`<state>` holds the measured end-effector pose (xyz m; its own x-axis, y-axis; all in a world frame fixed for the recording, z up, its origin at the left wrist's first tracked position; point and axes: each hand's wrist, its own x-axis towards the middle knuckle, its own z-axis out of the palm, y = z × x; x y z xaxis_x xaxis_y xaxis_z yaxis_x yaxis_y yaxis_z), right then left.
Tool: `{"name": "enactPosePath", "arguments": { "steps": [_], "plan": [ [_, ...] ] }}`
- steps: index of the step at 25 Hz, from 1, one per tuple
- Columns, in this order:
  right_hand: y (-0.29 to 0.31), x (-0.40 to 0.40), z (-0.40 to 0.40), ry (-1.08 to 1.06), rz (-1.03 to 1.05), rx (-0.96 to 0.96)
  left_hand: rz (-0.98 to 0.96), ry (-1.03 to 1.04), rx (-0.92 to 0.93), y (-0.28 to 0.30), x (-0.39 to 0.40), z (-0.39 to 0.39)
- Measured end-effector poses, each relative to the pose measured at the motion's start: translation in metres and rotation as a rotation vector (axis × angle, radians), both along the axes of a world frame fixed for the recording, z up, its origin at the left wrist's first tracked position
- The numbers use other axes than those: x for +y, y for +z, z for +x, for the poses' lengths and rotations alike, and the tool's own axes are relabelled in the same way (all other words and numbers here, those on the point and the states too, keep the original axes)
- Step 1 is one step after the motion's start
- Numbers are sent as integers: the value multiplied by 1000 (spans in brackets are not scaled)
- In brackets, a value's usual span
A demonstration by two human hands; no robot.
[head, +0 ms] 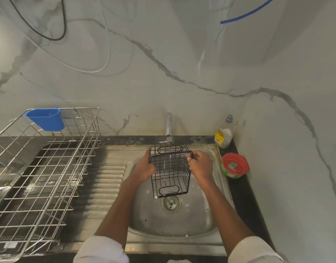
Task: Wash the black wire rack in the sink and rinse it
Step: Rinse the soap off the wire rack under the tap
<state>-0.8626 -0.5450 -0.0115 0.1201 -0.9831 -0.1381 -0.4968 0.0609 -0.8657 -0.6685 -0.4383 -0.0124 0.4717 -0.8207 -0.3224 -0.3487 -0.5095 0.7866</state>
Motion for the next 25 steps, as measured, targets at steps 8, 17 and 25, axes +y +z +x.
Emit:
{"name": "enactPosePath", "arguments": {
  "steps": [8, 17, 25],
  "plan": [
    [6, 2, 3, 64, 25, -12, -61, 61, -58, 15, -10, 7],
    [22, 12, 13, 42, 37, -15, -186, 196, 27, -12, 0, 17],
    [23, 1, 3, 240, 42, -7, -220, 142, 57, -22, -3, 13]
  ]
}}
